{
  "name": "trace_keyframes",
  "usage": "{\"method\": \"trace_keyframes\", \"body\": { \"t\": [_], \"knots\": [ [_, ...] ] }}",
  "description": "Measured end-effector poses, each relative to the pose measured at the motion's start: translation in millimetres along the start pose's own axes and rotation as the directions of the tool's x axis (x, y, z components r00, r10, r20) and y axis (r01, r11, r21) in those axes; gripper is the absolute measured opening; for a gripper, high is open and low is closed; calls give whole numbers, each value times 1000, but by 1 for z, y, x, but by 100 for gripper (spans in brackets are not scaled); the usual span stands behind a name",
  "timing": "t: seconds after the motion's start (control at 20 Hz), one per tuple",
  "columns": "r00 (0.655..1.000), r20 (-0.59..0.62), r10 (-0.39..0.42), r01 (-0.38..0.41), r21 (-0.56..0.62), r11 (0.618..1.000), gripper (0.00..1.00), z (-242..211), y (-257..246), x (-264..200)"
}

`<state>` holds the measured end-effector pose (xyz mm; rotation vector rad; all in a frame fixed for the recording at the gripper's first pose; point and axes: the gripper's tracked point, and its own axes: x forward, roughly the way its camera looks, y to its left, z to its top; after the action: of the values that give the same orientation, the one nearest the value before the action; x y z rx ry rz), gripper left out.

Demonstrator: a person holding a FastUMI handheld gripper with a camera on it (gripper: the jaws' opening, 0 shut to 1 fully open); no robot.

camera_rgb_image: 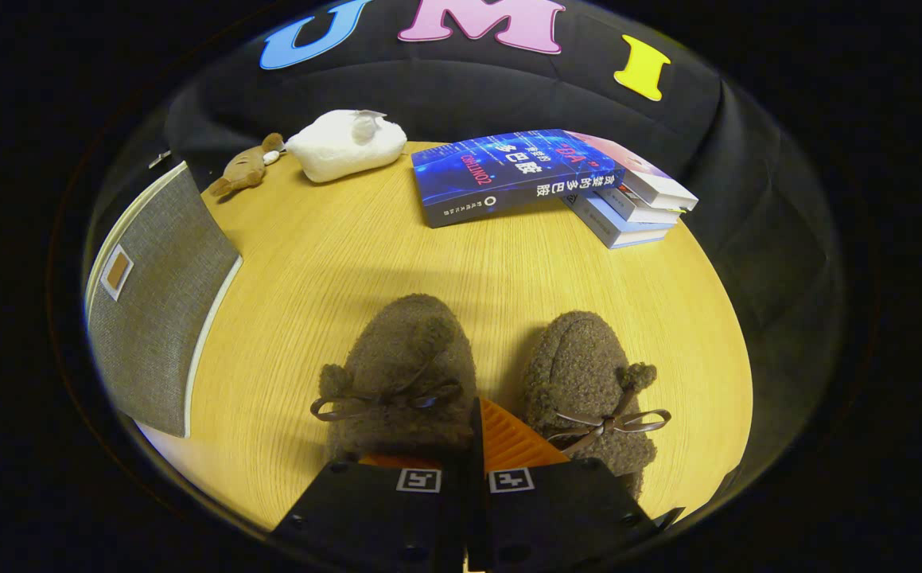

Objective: Open the storage box then place both shoes into the box .Put the left shoe in first, then the right shoe, with the right side of both shoes facing outward in a uniform manner.

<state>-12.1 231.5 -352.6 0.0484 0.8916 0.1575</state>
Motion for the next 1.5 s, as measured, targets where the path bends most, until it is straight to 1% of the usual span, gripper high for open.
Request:
{"method": "trace_keyframes", "body": {
  "t": [0.1, 0.25, 0.55, 0.75, 0.9, 1.05, 1.25, 1.3, 1.5],
  "knots": [
    [1000, 7, 10, -10, 30, 999, 5, 3, 4, -11],
    [998, 48, 52, -55, 69, 996, 5, 23, 14, -37],
    [981, 167, 100, -113, 71, 991, 5, 92, 47, -116],
    [966, 195, 172, -192, 90, 977, 5, 131, 99, -158],
    [955, 196, 223, -248, 115, 962, 5, 155, 147, -178],
    [942, 195, 273, -297, 105, 949, 5, 172, 205, -185],
    [931, 156, 330, -348, 110, 931, 5, 165, 287, -175],
    [934, 141, 329, -345, 106, 933, 5, 161, 300, -168],
    [960, 74, 269, -278, 144, 950, 5, 140, 332, -127]
  ]
}}
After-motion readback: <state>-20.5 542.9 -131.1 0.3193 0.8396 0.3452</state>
